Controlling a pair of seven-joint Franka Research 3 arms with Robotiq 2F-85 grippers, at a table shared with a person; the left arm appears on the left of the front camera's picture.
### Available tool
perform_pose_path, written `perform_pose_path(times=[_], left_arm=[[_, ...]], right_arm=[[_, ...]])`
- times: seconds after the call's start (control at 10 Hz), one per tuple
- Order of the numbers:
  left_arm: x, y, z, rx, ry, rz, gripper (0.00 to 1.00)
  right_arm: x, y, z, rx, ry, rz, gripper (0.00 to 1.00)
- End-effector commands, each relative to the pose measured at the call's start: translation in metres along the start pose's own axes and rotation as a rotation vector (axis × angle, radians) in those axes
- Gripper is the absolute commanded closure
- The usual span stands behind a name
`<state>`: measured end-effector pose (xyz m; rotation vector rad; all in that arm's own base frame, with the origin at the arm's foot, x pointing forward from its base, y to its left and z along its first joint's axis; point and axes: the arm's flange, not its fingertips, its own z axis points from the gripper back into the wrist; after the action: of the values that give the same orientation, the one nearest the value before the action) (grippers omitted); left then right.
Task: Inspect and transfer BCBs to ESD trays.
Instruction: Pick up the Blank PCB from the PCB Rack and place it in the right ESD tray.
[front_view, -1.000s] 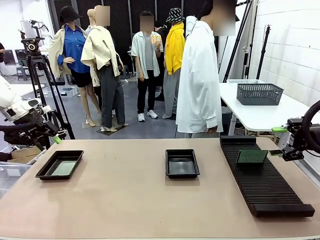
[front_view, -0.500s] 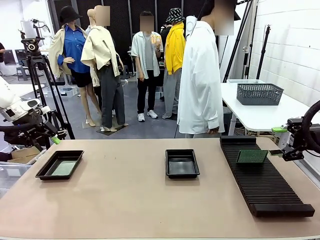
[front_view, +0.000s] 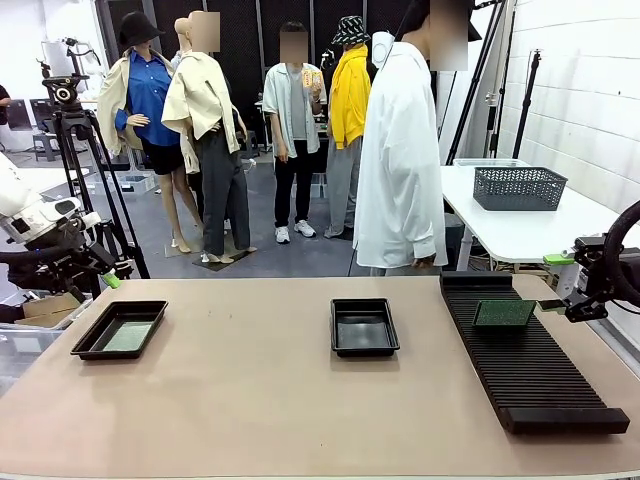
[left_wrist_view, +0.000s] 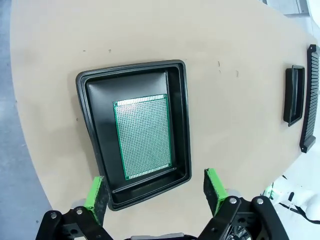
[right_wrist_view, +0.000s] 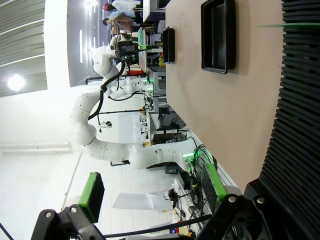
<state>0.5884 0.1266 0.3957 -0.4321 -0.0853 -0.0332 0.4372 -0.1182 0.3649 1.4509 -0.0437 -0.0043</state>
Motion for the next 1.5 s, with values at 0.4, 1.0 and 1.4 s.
perform_pose_path(times=[0.4, 1.0, 1.4], left_arm=[[-0.037, 0.026, 0.026, -0.499, -0.020, 0.059, 0.00], [-0.070, 0.049, 0.030, -0.827, -0.154, 0.080, 0.00], [-0.067, 0.051, 0.029, -0.806, -0.131, 0.106, 0.00]], right_arm=[[0.004, 0.001, -0.001, -0.017, 0.006, -0.012, 0.00], [0.004, 0.001, -0.001, -0.017, 0.006, -0.012, 0.00], [0.004, 0.001, -0.001, -0.017, 0.006, -0.012, 0.00]])
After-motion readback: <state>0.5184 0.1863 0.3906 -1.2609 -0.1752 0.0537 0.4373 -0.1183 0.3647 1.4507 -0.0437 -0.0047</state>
